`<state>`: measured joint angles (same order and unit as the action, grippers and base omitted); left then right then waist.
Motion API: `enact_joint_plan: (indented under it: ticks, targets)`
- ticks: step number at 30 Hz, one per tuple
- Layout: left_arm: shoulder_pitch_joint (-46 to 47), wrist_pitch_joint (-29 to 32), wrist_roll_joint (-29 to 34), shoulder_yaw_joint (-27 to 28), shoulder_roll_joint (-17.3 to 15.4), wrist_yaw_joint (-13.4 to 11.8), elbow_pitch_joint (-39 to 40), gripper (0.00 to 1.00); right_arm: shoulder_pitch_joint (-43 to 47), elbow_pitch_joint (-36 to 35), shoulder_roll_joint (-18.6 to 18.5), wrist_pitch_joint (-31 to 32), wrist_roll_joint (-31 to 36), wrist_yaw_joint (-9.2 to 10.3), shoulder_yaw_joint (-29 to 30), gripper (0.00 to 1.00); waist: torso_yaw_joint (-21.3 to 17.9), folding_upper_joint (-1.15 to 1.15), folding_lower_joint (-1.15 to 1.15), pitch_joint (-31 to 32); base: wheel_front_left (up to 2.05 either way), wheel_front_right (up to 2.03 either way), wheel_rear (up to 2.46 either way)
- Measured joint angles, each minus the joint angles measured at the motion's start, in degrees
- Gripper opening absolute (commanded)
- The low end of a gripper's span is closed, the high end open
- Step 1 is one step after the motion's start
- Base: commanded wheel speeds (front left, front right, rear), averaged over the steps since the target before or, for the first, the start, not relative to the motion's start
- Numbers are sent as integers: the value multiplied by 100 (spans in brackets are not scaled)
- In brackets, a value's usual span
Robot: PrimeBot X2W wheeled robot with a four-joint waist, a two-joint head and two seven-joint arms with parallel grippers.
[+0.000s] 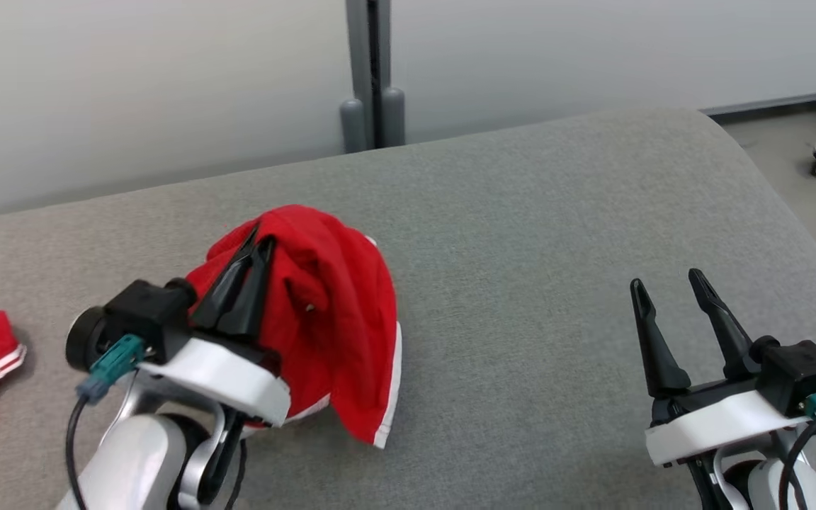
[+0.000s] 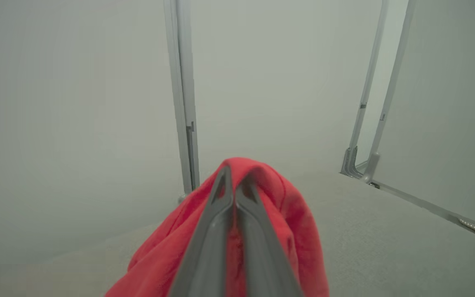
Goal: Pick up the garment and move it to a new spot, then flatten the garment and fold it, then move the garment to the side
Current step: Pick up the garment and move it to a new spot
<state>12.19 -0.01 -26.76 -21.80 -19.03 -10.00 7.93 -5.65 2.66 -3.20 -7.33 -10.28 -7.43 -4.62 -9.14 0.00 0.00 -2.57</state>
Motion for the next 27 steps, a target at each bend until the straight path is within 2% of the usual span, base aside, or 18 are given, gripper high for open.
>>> enact_joint_plan:
  ticks: [7, 10, 11, 14, 15, 16, 17, 18, 19, 23, 27]
  targets:
    - [866, 107, 65, -590, 435, 456, -1082, 0, -233, 23, 23, -168, -46, 0, -38, 100, -533, 0, 0, -529, 0, 0, 0]
    - [1048, 93, 3, -772, 661, 666, -1735, 0, -312, 110, 31, -267, -91, 0, -22, 100, -724, 0, 0, -766, 0, 0, 0]
    - [1137, 46, 4, -880, 745, 775, -2191, 0, -366, 156, 32, -334, -129, 0, -10, 100, -834, 0, 0, -911, 0, 0, 0]
    - [1241, 34, -4, -1034, 850, 967, -2797, 0, -404, 227, 35, -410, -208, 0, 2, 100, -954, 0, 0, -1095, 0, 0, 0]
    - [1279, -3, -10, -1067, 887, 1024, -2959, 14, -422, 257, 36, -443, -248, 0, 0, 100, -980, 0, 0, -1144, 0, 0, 0]
    - [1319, -11, -10, -1098, 904, 1077, -3097, 14, -443, 288, 41, -459, -264, 0, -4, 100, -999, 0, 0, -1186, 0, 0, 0]
    - [1348, -56, -7, -1131, 928, 1103, -3214, 42, -450, 324, 43, -488, -289, 0, -4, 100, -1009, 0, 0, -1217, 0, 0, 0]
    - [1384, -77, 4, -1161, 939, 1132, -3317, 94, -449, 356, 42, -504, -291, 0, 0, 100, -1004, 0, 0, -1231, 0, 0, 0]
    - [1408, -123, 9, -1185, 956, 1152, -3392, 100, -450, 379, 41, -509, -293, 0, 15, 100, -986, 0, 0, -1232, 0, 0, 0]
    - [1410, -376, -5, -1220, 1031, 1254, -3512, 100, -465, 453, 45, -535, -288, 0, 15, 100, -841, 0, 0, -1156, 0, 0, 0]
    - [1344, -664, -108, -1118, 1029, 1254, -3449, 100, -465, 534, 49, -530, -225, 0, 36, 100, -649, 0, 0, -998, 0, 0, 0]
